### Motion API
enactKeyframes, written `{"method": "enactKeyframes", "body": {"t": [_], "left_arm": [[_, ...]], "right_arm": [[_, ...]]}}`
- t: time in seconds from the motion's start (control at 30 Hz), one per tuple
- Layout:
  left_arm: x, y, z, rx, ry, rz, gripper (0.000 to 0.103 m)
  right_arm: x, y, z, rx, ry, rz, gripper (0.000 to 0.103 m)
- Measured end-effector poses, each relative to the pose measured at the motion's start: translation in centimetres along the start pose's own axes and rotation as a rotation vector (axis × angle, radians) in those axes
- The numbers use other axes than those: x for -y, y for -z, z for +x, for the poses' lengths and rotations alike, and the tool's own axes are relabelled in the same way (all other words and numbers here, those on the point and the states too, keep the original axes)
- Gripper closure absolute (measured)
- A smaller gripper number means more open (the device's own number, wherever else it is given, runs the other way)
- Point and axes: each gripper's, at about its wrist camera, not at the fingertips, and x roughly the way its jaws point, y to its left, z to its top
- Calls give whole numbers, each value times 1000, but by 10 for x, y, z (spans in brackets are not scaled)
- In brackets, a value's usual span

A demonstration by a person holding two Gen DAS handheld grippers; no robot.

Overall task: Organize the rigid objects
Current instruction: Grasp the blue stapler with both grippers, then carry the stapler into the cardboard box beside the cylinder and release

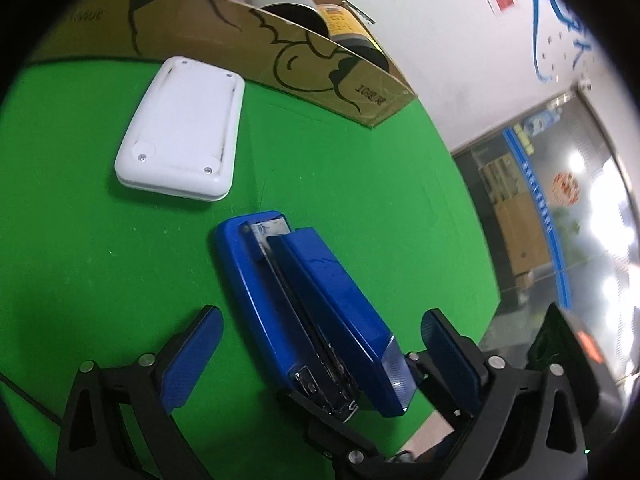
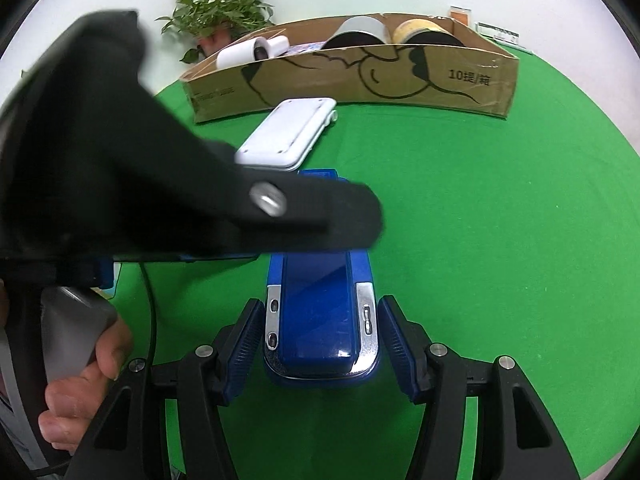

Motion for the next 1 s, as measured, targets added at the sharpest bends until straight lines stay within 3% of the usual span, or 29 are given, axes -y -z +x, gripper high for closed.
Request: {"method": "enactKeyframes", "body": {"t": [0.17,0.4,0.6,0.8,1.0], "left_arm": [[5,3,-1,2,-71,44,22],[6,6,-5,5,-88,45,26],[22,-2,-25,61,-101,86,27],[37,-38,-61,157,-111,147,28],[43,-91,-90,214,-139,203,28]], "right_arm": [[-14,3,-1,3,16,-28,47],[-25,1,-6,-3,28,-12,47],[-26,-7,-23,67,45,-22,48],[-41,-46,-51,164,49,-58,47],[-54,-108,-62,229,30,-58,47]]}}
